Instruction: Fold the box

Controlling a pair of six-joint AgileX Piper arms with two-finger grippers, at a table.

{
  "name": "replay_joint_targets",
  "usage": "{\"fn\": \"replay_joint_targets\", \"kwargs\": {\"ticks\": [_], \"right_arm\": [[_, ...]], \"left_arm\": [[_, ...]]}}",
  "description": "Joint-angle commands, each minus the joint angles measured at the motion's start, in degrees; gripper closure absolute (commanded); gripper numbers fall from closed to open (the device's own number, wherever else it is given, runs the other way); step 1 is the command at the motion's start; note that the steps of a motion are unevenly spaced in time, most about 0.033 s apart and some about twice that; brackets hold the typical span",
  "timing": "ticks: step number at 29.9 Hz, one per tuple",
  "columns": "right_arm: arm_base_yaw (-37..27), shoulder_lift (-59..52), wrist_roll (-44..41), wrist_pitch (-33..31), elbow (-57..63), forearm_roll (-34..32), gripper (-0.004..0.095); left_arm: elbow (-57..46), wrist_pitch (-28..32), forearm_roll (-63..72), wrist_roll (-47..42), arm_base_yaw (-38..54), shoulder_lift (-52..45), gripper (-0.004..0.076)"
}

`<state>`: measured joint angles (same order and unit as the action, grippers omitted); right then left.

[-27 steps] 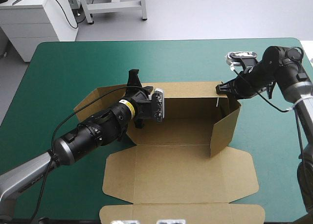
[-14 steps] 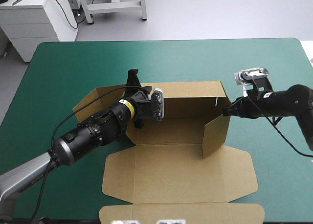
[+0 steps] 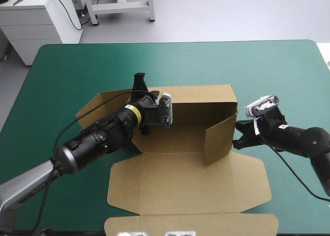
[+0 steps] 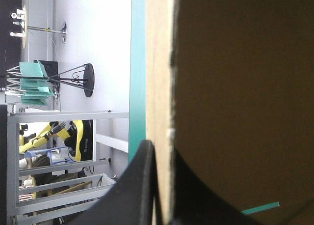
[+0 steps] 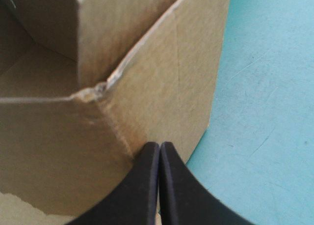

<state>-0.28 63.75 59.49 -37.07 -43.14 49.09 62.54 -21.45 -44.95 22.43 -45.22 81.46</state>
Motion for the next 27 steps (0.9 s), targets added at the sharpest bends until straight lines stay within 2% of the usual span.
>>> {"fn": "replay_joint_targets", "kwargs": {"ticks": [1, 5, 10, 12, 15, 18, 24, 27], "right_arm": [[-0.5, -1.3, 4.5, 0.8, 0.1, 2.8, 0.0875], [-0.5, -1.6, 7.3, -0.7, 0.1, 2.6, 0.0717], [-0.5, -3.0, 8.5, -4.0, 0.1, 1.0, 0.0416], [-0.5, -3.5, 9.9, -6.1, 0.1, 1.1, 0.0361], [-0.4, -3.6, 10.5, -8.4, 0.1, 1.1, 0.0353], [-0.4, -3.6, 10.5, -8.2, 0.1, 1.1, 0.0333], [0.7, -0.2, 14.0, -7.6, 0.2, 6.5, 0.0158], [3.3, 2.7, 14.8, -5.6, 0.2, 7.3, 0.0155]], "left_arm": [[0.6, -5.6, 1.6, -1.2, 0.1, -1.4, 0.0732], [0.6, -5.7, 1.6, -1.2, 0.1, -1.4, 0.0732], [0.6, -6.4, 1.6, 1.0, 0.1, -1.4, 0.0732], [0.6, -6.5, 1.7, 1.8, 0.1, -1.4, 0.0732], [0.6, -6.5, 1.7, 1.8, 0.1, -1.4, 0.0732], [0.6, -6.5, 1.7, 1.8, 0.1, -1.4, 0.0732], [0.6, -6.0, 3.3, 1.8, 0.1, -1.4, 0.0732], [0.6, -6.3, 4.6, 1.8, 0.1, -1.4, 0.0732]]}}
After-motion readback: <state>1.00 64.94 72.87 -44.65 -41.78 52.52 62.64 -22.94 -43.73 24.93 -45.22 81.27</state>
